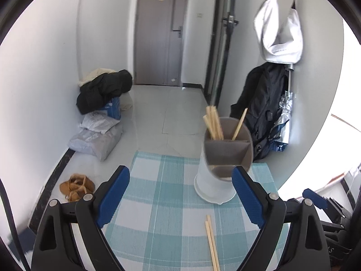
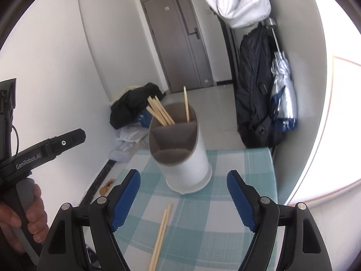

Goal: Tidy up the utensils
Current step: 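Lower the right gripper to the last chopsticks and close on one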

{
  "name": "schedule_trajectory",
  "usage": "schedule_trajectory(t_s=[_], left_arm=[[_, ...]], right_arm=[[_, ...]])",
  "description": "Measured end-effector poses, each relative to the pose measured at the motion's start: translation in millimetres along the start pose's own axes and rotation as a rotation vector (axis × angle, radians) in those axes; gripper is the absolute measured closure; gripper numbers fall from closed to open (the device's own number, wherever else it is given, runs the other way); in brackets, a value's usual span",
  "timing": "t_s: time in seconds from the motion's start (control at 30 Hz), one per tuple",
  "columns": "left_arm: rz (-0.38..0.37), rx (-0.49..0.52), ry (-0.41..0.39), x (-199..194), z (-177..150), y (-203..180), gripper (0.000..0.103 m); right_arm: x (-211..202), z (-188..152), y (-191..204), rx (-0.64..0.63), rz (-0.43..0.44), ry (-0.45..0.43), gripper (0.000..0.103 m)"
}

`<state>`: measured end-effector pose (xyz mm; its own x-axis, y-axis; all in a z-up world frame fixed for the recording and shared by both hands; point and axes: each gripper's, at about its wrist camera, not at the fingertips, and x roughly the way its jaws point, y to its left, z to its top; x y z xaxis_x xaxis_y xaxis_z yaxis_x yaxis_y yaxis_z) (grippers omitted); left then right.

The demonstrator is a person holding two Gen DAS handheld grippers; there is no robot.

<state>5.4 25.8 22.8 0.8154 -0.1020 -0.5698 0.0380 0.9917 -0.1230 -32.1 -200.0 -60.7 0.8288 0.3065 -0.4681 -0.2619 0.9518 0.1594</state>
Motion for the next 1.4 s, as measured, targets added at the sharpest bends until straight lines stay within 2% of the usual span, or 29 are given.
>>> schedule_trajectory(t_s=[0.27,0.43,0.63,0.77,1.0,1.1,1.2,1.33,1.4], left_arm=[[0.006,-0.088,0.147,34,-39,22,0.014],[0.02,-0.158,0.239,52,-54,37,0.014],[0.046,-0.152,0.253,59,-52,45,0.014],[0.08,-0.162,0.244,60,-50,64,0.014],[0.09,-0.258,0.275,66,-52,94,0.014],[0.132,-0.26,0.295,68,-55,99,0.014],[0.139,-0.275,0.303,69,-55,105,0.014],[0.13,-0.303,0.316,72,-56,111,0.014],[0.125,-0.308,0.319,72,-56,112,0.014]], right_arm=[[22,-28,-2,-0.022,-0.03,0.119,0.024],[50,-48,3,-0.063,-0.042,0.248,0.024],[90,-51,19,-0.137,-0.062,0.355,0.024],[121,-45,26,-0.124,-0.054,0.396,0.027],[166,-40,42,-0.131,-0.088,0.445,0.042],[177,-44,47,-0.149,-0.123,0.461,0.045],[187,-48,53,-0.168,-0.15,0.495,0.059],[186,-51,60,-0.211,-0.175,0.491,0.069],[185,-52,61,-0.219,-0.175,0.49,0.089]])
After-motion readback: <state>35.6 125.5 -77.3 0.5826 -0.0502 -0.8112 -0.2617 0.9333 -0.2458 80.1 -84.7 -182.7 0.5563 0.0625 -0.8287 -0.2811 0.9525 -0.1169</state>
